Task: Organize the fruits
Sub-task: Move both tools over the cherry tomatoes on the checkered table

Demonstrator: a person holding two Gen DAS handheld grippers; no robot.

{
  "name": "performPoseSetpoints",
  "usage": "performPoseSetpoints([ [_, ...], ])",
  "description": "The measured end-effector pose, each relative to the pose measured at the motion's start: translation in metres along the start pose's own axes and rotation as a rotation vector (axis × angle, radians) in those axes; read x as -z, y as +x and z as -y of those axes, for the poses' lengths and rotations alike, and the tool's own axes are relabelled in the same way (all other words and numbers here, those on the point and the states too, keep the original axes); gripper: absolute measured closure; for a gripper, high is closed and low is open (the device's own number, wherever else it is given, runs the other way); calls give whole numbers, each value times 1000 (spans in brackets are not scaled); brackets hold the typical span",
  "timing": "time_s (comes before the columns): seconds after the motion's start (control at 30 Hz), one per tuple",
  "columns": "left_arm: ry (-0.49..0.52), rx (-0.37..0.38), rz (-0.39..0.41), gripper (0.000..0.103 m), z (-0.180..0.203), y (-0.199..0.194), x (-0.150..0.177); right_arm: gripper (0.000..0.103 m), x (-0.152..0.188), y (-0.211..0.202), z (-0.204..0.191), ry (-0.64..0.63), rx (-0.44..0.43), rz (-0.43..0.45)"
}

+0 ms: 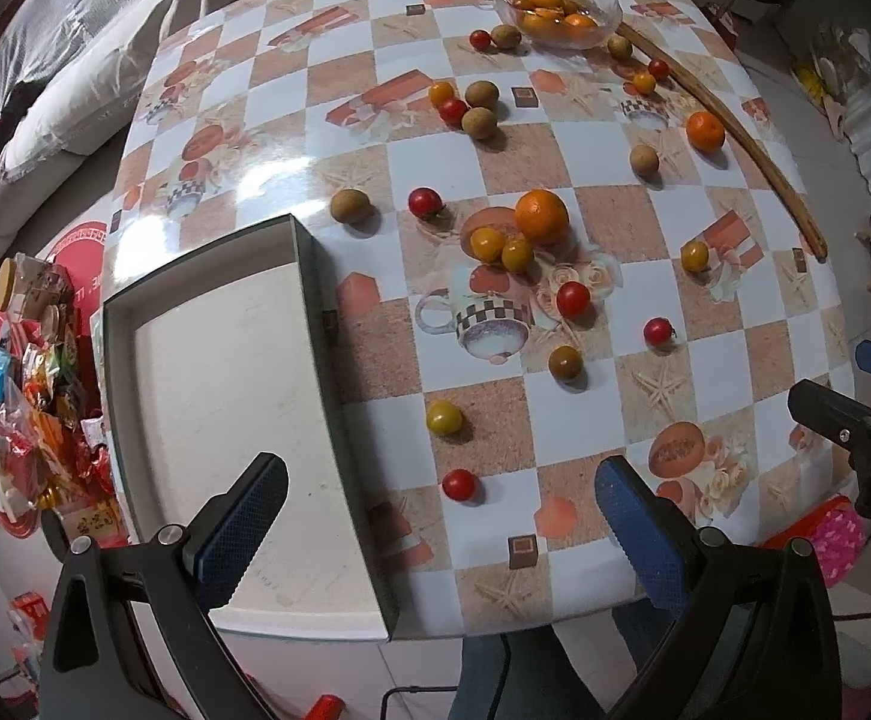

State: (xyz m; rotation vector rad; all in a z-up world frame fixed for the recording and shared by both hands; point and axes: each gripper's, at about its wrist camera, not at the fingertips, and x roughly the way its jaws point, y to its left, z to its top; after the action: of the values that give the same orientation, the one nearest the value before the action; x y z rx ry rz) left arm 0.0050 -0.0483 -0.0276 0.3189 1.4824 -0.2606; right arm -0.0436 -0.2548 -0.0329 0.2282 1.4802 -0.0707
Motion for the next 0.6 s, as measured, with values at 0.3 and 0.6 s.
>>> performPoseSetpoints([
  [0.3,36,-18,-13,0,33,43,-11,0,-1,30,14,5,8,-25],
  [0.6,7,-35,46,0,50,84,-18,0,-26,58,26,4,7,8],
])
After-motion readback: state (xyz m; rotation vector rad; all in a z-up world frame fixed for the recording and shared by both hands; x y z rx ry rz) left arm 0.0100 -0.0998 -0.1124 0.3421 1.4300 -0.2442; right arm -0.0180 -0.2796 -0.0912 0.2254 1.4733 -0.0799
